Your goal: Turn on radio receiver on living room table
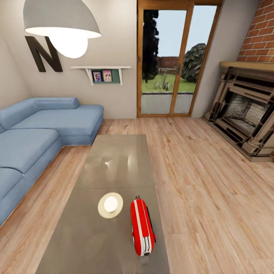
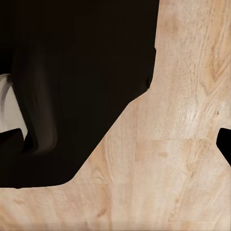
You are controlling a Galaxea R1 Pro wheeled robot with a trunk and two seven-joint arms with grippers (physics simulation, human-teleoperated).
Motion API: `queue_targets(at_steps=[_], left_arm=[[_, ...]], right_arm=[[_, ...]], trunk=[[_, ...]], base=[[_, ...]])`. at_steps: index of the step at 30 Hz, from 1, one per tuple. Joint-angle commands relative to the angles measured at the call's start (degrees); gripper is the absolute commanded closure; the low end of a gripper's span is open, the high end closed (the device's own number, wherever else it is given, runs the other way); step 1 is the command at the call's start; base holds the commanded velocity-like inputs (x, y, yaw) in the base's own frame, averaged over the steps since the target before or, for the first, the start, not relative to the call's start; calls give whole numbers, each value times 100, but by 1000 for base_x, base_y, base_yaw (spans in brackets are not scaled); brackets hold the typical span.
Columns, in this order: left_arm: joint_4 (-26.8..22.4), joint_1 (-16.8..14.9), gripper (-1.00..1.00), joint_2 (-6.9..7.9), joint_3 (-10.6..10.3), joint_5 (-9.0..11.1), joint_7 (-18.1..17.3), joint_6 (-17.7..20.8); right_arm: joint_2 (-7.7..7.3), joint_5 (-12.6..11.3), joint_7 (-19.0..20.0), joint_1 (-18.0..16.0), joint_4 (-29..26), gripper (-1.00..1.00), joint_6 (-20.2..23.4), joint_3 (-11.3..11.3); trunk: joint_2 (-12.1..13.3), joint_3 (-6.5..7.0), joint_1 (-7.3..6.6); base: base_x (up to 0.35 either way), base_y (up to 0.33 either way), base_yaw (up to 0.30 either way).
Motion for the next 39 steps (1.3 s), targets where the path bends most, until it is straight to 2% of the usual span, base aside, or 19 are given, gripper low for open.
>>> queue_targets(at_steps=[1,39], left_arm=[[0,0,-100,0,0,0,0,0],[0,0,-100,1,0,0,0,0]], right_arm=[[1,0,0,0,0,-100,0,0],[0,0,0,0,0,-100,0,0]], trunk=[[0,-10,0],[0,-362,0]], base=[[0,0,0],[0,0,0]])
